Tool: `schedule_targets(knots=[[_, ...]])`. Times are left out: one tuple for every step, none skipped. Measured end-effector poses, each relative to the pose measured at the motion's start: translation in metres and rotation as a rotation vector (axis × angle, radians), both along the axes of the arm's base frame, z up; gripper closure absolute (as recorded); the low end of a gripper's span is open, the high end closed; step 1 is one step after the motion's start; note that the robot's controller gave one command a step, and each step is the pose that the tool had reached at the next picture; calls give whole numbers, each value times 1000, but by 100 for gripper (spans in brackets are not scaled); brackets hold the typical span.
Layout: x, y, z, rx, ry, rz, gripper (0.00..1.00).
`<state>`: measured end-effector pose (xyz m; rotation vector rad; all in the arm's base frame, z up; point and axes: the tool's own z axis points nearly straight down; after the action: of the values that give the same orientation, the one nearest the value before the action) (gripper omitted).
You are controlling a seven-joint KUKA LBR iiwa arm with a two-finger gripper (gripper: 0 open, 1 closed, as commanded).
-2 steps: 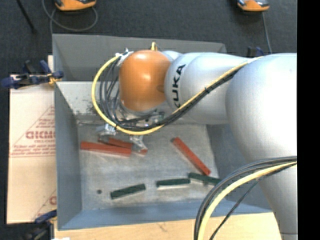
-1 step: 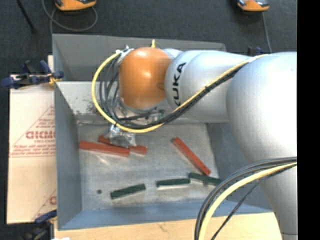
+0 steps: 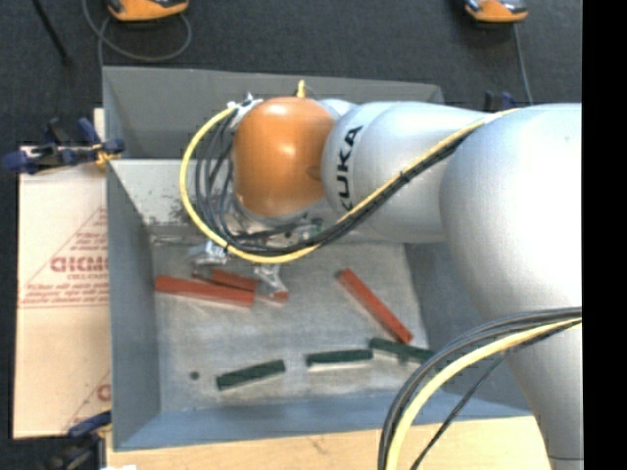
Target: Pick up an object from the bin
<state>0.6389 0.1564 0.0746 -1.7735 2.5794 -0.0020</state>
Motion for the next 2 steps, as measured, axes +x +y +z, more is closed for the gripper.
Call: schedule_targets(knots=[[-7, 63, -1, 0, -1, -15, 0], [-29, 65, 35, -4, 5, 144, 0]])
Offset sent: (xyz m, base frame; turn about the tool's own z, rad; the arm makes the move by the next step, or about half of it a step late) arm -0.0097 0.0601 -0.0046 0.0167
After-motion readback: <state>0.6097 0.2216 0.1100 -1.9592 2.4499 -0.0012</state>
